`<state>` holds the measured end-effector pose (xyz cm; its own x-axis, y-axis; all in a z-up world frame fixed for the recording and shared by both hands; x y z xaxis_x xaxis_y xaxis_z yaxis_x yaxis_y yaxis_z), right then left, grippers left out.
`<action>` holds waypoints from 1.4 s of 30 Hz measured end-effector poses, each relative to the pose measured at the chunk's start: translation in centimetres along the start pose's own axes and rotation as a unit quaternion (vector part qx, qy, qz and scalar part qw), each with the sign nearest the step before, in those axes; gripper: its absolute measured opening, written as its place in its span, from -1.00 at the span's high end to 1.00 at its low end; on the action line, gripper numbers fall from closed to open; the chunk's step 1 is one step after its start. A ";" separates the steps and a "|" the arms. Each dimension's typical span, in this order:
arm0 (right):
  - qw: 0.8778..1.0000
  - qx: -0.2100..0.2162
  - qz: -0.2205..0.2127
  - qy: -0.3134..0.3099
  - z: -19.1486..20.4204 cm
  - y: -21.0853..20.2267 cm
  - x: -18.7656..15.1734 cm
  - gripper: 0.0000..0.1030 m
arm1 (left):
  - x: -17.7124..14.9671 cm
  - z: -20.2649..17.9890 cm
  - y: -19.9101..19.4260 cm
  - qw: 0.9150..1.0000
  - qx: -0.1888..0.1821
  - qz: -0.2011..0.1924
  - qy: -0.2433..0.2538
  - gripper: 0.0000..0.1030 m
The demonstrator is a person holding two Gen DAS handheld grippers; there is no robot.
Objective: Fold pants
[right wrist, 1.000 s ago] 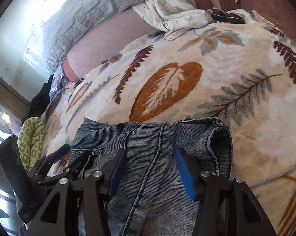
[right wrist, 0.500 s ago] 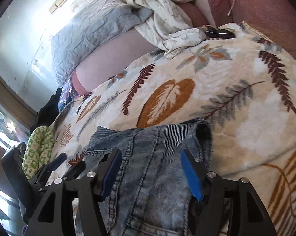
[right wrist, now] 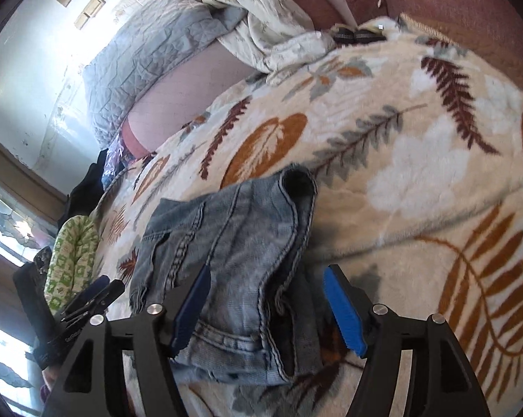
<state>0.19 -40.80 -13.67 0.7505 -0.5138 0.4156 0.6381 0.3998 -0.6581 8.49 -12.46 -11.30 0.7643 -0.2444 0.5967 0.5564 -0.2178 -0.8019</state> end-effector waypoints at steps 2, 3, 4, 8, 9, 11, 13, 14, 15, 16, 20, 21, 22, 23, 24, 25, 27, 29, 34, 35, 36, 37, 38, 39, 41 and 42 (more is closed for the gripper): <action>1.000 0.006 0.013 0.006 -0.1 0.6 -0.2 -0.40 | -0.4 0.4 0.3 1.000 -0.023 0.014 -0.017 -0.66; 1.000 0.003 0.020 0.005 -0.1 1.0 -0.3 -0.40 | -0.5 0.5 0.5 0.999 -0.031 0.018 -0.023 -0.66; 1.000 -0.002 0.031 0.006 -0.2 1.5 -0.5 -0.40 | -0.5 0.5 0.6 0.999 -0.040 0.022 -0.027 -0.66; 0.998 -0.013 0.059 0.007 -0.9 2.9 -1.1 -0.40 | -0.9 -0.9 1.0 0.997 -0.074 0.029 -0.002 -0.66; 0.998 -0.013 0.063 0.007 -1.0 3.0 -1.2 -0.40 | -1.1 -1.2 1.2 0.997 -0.077 0.031 0.004 -0.66; 0.998 -0.003 0.066 0.014 -1.3 3.2 -1.2 -0.42 | -1.3 -1.7 1.5 0.995 -0.095 0.040 0.005 -0.66; 0.997 0.008 0.069 0.026 -1.6 3.3 -1.3 -0.45 | -1.8 -2.3 1.9 0.991 -0.122 0.056 0.002 -0.66; 0.997 0.013 0.070 0.031 -1.8 3.4 -1.3 -0.45 | -2.0 -2.5 2.1 0.990 -0.127 0.063 0.003 -0.66; 0.997 0.017 0.071 0.033 -1.9 3.4 -1.3 -0.46 | -2.2 -2.6 2.2 0.989 -0.130 0.066 0.004 -0.66; 0.997 0.019 0.073 0.036 -1.9 3.5 -1.3 -0.48 | -2.3 -2.7 2.2 0.989 -0.133 0.067 0.002 -0.66; 0.995 0.039 0.081 0.039 -1.8 3.7 -1.4 -0.55 | -2.4 -3.0 2.3 0.984 -0.161 0.074 -0.002 -0.66; 0.995 0.042 0.082 0.040 -1.8 3.7 -1.4 -0.55 | -2.4 -3.1 2.3 0.983 -0.166 0.075 -0.006 -0.66; 0.994 0.051 0.086 0.043 -1.8 3.7 -1.5 -0.55 | -2.4 -3.2 2.3 0.982 -0.172 0.076 -0.007 -0.66; 0.993 0.064 0.093 0.048 -1.7 3.8 -1.7 -0.56 | -2.5 -3.5 2.4 0.980 -0.180 0.079 -0.006 -0.66; 0.990 0.079 0.101 0.053 -1.6 3.9 -1.9 -0.55 | -2.7 -3.8 2.5 0.978 -0.189 0.084 -0.003 -0.66; 0.989 0.090 0.105 0.058 -1.6 4.0 -2.0 -0.56 | -2.7 -3.9 2.6 0.977 -0.193 0.087 -0.004 -0.66; 0.987 0.100 0.106 0.062 -1.4 4.2 -2.2 -0.57 | -2.8 -4.0 2.8 0.976 -0.197 0.090 -0.009 -0.67; 0.984 0.120 0.108 0.076 -1.4 4.4 -2.2 -0.58 | -2.8 -4.0 3.0 0.972 -0.210 0.099 -0.025 -0.68; 0.979 0.147 0.113 0.079 -0.8 4.8 -2.3 -0.73 | -2.7 -3.8 2.9 0.970 -0.214 0.107 -0.030 -0.68; 0.980 0.147 0.114 0.077 -0.6 5.0 -2.3 -0.74 | -2.6 -3.8 3.0 0.969 -0.217 0.108 -0.036 -0.68; 0.980 0.144 0.114 0.076 -0.5 5.3 -2.2 -0.74 | -2.6 -3.8 3.1 0.969 -0.220 0.109 -0.041 -0.68; 0.980 0.142 0.112 0.078 -0.5 5.5 -2.1 -0.74 | -2.6 -3.8 3.3 0.968 -0.220 0.112 -0.044 -0.68; 0.981 0.141 0.109 0.082 -0.4 5.7 -1.9 -0.74 | -2.5 -3.9 3.6 0.968 -0.220 0.115 -0.046 -0.68; 0.981 0.140 0.105 0.086 -0.5 5.8 -1.7 -0.74 | -2.4 -3.9 3.7 0.967 -0.220 0.115 -0.049 -0.68; 0.983 0.133 0.096 0.085 -0.3 6.1 -1.3 -0.74 | -2.2 -4.0 3.7 0.966 -0.225 0.112 -0.057 -0.68; 0.984 0.128 0.093 0.080 -0.2 6.4 -1.2 -0.71 | -2.1 -4.0 3.8 0.967 -0.223 0.111 -0.055 -0.68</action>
<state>3.36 -37.79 -18.44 0.8349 -0.5181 0.1855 0.5299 0.6659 -0.5252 7.65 -16.55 -15.50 0.8929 -0.2348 0.3843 0.1968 -0.5641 -0.8019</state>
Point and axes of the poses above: each gripper's, at about its wrist camera, not at the fingertips, and y roughly the way its jaws point, z to its left, x to its top, the point moved 7 cm from there along y, roughly the way its jaws point, and after that the axes turned 6 degrees about x, right-handed, at the moved point
